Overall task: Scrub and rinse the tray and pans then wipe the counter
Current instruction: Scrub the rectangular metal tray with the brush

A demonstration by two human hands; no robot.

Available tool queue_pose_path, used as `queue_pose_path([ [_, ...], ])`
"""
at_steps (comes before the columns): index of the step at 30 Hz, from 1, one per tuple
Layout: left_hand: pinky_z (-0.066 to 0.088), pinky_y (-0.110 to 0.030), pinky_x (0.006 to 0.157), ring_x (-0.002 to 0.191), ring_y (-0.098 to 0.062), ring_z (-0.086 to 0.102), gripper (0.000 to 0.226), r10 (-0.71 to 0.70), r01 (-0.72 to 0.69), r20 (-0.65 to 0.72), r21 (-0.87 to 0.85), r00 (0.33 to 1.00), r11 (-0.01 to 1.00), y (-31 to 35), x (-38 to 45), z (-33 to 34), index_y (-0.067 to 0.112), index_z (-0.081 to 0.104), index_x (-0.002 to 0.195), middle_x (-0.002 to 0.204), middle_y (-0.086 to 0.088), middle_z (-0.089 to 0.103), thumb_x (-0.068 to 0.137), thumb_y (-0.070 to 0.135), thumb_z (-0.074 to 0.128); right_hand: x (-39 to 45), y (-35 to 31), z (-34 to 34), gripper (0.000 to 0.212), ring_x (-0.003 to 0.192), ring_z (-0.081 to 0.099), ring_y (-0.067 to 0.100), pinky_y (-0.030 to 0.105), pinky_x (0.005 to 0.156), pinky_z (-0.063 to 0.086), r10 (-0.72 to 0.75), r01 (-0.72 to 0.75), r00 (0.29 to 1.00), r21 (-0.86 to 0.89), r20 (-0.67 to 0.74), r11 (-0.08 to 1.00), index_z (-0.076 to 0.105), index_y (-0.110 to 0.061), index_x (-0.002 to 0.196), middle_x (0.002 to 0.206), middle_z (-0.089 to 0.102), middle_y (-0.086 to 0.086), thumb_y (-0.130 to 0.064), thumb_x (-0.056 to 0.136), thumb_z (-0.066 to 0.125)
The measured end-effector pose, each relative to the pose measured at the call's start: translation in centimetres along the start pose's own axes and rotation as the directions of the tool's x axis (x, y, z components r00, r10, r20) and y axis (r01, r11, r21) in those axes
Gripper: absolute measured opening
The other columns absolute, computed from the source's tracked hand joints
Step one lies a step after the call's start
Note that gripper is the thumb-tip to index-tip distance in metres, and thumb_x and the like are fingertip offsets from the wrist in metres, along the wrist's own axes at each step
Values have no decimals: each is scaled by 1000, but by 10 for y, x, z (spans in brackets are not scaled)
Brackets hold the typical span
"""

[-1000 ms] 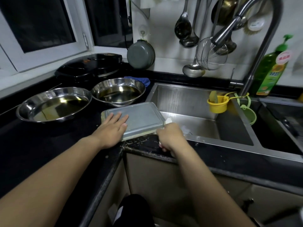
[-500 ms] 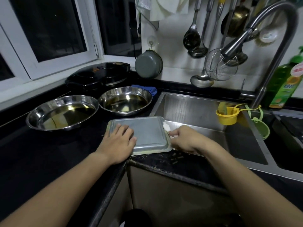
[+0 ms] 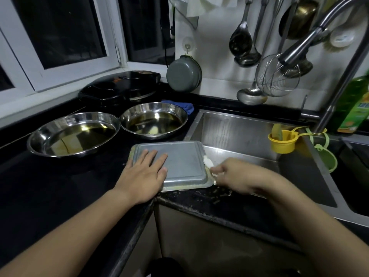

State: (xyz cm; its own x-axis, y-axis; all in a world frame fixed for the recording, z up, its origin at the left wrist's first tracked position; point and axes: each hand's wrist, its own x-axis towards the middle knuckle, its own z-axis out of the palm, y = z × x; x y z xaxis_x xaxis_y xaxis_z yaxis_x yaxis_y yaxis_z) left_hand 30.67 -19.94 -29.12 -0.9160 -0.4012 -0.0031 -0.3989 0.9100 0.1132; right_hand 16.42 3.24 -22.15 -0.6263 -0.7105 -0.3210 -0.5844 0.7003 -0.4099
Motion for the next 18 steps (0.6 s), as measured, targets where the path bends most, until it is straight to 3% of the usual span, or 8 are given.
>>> queue_pose_path([
  [2,4,-49,127,158,-16,-7,59,-5,5,-2,-2,1000,1000,1,-2,-1,39,5,163,171,6,3,106,53,7,36,-3,-9,26,54,50,18,25,47,41,23,-19,999,99,-32,995,71,-10,113,82,61,8,-18,97,53],
  [3,4,-49,127,158,-16,-7,59,-5,5,-10,2,1000,1000,1,-2,-2,39,5,163,171,6,3,106,53,7,52,-6,-15,23,49,40,16,24,43,33,37,-31,998,154,-41,988,72,-10,109,77,53,9,-17,98,53],
  [6,4,-49,127,158,-16,-6,59,0,0,-15,5,1000,1000,1,-1,-4,39,5,163,171,5,4,106,54,7,80,-8,-24,20,48,27,14,25,43,24,39,-31,999,235,-28,972,74,-15,97,76,42,8,-17,99,54],
  [8,4,-49,127,158,-17,-6,59,-2,2,-15,0,1000,1000,1,-2,-5,38,6,163,171,5,4,106,53,8,74,-11,-23,21,49,29,13,25,44,26,23,-14,999,221,-36,975,73,-15,104,76,46,7,-17,100,53],
  [11,3,-50,127,158,-17,-7,59,-6,6,-14,-5,1000,1000,0,0,-3,39,5,163,171,5,4,105,54,7,30,-6,-11,28,55,53,10,25,54,45,-22,28,998,121,-55,992,70,-19,121,81,68,1,-21,97,56],
  [13,3,-50,127,158,-17,-7,60,-6,6,-9,1,1000,1000,0,1,-1,38,5,163,171,5,3,105,54,6,-7,-2,-2,33,81,67,11,26,78,53,-59,58,998,2,22,998,67,-23,126,98,74,2,-26,94,58],
  [15,3,-51,127,158,-17,-7,60,-7,7,-10,5,1000,1000,-1,1,-1,38,4,163,171,5,3,105,54,6,-25,1,2,38,102,65,17,32,95,50,-48,60,993,-118,104,991,62,-26,132,116,70,4,-26,94,57],
  [18,3,-50,127,158,-17,-8,60,0,0,-15,4,1000,1000,0,2,0,38,4,163,171,5,3,105,54,6,-8,-4,-8,37,89,68,15,28,87,55,-8,16,997,-119,71,993,64,-20,130,111,73,5,-25,94,57],
])
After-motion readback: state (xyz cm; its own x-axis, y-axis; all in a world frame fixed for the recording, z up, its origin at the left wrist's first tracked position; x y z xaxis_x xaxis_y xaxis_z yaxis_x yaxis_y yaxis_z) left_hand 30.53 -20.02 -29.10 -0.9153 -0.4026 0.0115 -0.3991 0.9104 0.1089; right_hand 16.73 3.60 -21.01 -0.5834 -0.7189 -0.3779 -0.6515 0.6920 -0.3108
